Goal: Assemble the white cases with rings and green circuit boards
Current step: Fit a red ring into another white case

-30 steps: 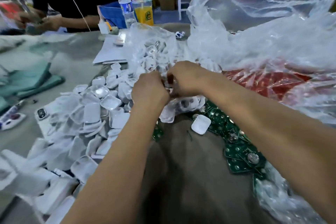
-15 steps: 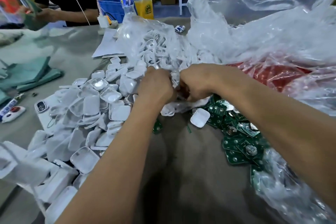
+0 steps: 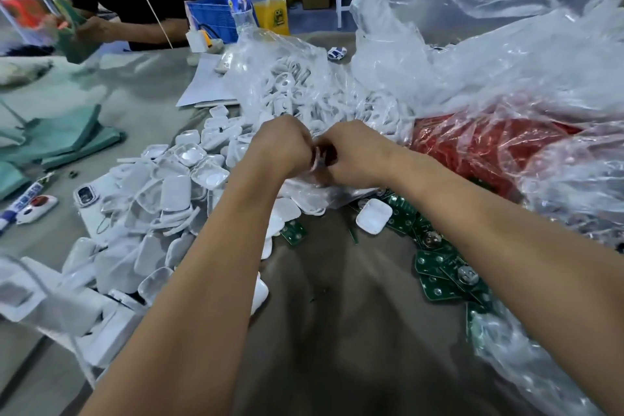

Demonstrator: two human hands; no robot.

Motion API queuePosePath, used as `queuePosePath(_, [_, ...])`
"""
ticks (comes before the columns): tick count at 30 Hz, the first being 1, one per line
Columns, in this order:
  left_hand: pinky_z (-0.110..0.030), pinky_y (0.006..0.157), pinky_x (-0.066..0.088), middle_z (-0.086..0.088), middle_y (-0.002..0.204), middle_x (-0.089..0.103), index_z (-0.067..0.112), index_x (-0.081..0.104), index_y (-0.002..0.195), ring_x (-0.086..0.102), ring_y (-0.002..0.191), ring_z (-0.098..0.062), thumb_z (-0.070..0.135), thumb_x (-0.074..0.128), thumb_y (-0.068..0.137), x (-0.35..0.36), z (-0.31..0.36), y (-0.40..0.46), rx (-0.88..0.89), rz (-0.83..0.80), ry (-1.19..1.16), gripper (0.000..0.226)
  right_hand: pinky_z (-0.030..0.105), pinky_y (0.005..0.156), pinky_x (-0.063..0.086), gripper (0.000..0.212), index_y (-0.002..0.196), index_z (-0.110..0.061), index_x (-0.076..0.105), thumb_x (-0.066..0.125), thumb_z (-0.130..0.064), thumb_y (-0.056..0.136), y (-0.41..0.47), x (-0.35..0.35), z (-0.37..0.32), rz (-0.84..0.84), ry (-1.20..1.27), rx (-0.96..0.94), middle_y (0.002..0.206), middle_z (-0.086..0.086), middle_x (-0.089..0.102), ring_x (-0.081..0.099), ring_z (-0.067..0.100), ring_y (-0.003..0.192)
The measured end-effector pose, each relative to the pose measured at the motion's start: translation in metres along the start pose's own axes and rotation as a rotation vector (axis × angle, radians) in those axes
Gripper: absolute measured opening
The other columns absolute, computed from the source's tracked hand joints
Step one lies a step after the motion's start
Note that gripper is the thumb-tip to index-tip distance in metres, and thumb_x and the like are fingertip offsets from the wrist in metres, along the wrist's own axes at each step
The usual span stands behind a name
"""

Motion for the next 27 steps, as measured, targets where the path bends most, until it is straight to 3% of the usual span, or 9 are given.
queuePosePath(4, [-0.026,0.061,0.041,-0.007,0.086,0.070,0.017,0.077,0.080,0.063,0.080,-0.026,-0.007,0.049,0.075,-0.007,-0.001,-0.005,-0.016,0.202,-0.218,0.037,0.021,0.042,0.041,0.027,0.072,-0.014,0.068,0.066,-0.019,0.098,-0.006,-0.003,0.016,-0.010,0.362,0.142,0.062,0.005,0.068,0.060,0.014,0.046])
queuePosePath(6, [-0.025,0.062,0.044,-0.003,0.090,0.072,0.021,0.076,0.084,0.065,0.083,-0.022,-0.004,0.053,0.075,-0.010,0.007,-0.007,0.025,0.296,-0.268,0.034,0.020,0.034,0.038,0.026,0.080,-0.006,0.073,0.060,-0.012,0.102,-0.016,-0.002,0.028,0.005,0.646,0.238,0.064,0.012,0.073,0.058,0.014,0.036])
queuePosePath(8, [-0.026,0.068,0.052,-0.003,0.097,0.073,0.022,0.077,0.092,0.067,0.091,-0.021,-0.001,0.058,0.080,-0.002,0.017,-0.006,0.069,0.243,-0.259,0.033,0.020,0.034,0.037,0.022,0.091,0.000,0.074,0.059,-0.010,0.103,-0.025,0.002,0.035,0.002,0.810,0.280,0.068,0.014,0.075,0.056,0.015,0.036])
queuePosePath(11, [-0.037,0.085,0.057,-0.010,0.106,0.073,0.017,0.078,0.106,0.067,0.101,-0.030,-0.004,0.059,0.081,0.013,0.021,-0.006,0.044,0.169,-0.198,0.038,0.030,0.042,0.051,0.019,0.097,0.004,0.073,0.059,-0.009,0.101,-0.023,0.003,0.031,0.003,0.697,0.302,0.064,0.012,0.073,0.065,0.025,0.048])
queuePosePath(14, [-0.039,0.078,0.055,-0.016,0.104,0.070,0.008,0.074,0.106,0.064,0.096,-0.035,-0.003,0.056,0.081,0.014,0.016,-0.010,-0.004,0.242,-0.141,0.033,0.039,0.075,0.060,0.022,0.103,-0.004,0.075,0.054,-0.003,0.096,-0.009,0.003,0.021,0.092,0.311,0.333,0.095,0.018,0.076,0.073,0.035,0.088])
queuePosePath(18, [-0.033,0.070,0.047,-0.010,0.096,0.070,0.009,0.072,0.100,0.065,0.093,-0.031,0.002,0.058,0.080,0.015,0.009,-0.016,-0.060,0.301,-0.150,0.026,0.041,0.087,0.061,0.022,0.109,-0.008,0.073,0.056,-0.004,0.096,-0.003,0.012,0.026,0.236,0.382,0.445,0.106,0.015,0.073,0.070,0.034,0.096])
queuePosePath(23, [-0.037,0.083,0.048,-0.014,0.109,0.069,0.011,0.068,0.112,0.062,0.108,-0.035,0.017,0.057,0.092,0.003,0.001,-0.021,-0.098,0.425,-0.080,0.024,0.046,0.073,0.065,0.005,0.090,-0.008,0.075,0.070,-0.005,0.089,-0.023,-0.004,0.040,0.435,0.658,0.456,0.082,0.015,0.076,0.076,0.031,0.075])
queuePosePath(25, [-0.036,0.080,0.048,-0.010,0.102,0.070,0.014,0.072,0.098,0.064,0.102,-0.031,0.029,0.054,0.100,-0.003,0.012,-0.022,-0.019,0.490,-0.116,0.024,0.040,0.059,0.064,0.006,0.084,-0.008,0.073,0.072,-0.003,0.088,-0.037,-0.020,0.045,0.523,0.737,0.402,0.074,0.012,0.075,0.075,0.026,0.059])
queuePosePath(27, [-0.032,0.065,0.046,-0.006,0.077,0.065,0.011,0.066,0.077,0.067,0.081,-0.026,0.029,0.054,0.103,-0.004,0.036,-0.022,0.138,0.480,-0.271,0.034,0.033,0.049,0.058,0.009,0.080,-0.008,0.071,0.076,-0.003,0.086,-0.055,-0.039,0.054,0.612,0.826,0.366,0.064,0.008,0.073,0.071,0.022,0.049])
Point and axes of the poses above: each hand's wrist, its own y-axis towards the middle knuckle, its own x-axis out of the palm, z = x × y, the point moved 7 cm from there along y, towards the middle knuckle
